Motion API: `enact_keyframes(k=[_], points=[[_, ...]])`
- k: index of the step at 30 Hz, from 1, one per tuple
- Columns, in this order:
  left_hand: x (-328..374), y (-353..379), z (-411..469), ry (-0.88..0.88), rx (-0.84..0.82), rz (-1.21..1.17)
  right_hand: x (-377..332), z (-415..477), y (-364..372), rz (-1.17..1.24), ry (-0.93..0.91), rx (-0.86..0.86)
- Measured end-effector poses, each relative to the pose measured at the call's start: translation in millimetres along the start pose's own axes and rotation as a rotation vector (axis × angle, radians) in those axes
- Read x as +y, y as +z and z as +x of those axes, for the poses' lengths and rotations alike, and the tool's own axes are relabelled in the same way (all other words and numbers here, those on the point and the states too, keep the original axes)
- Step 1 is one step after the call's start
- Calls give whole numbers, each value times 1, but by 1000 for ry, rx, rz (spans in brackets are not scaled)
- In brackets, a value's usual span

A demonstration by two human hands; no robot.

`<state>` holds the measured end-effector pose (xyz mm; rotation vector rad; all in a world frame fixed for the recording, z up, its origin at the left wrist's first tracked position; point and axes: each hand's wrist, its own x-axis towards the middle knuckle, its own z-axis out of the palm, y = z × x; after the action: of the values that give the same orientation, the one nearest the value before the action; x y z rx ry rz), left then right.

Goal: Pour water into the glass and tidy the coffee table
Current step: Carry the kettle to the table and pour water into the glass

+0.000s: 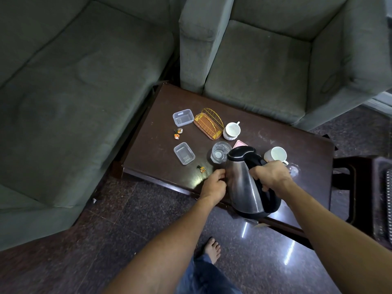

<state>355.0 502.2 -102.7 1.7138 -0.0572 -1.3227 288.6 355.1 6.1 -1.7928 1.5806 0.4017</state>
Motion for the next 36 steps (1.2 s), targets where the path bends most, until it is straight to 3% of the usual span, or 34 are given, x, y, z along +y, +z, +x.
enact_keyframes(k=[36], points=[[8,-4,-10,10,4,28,-2,-5,-2,-3,-12,-3]])
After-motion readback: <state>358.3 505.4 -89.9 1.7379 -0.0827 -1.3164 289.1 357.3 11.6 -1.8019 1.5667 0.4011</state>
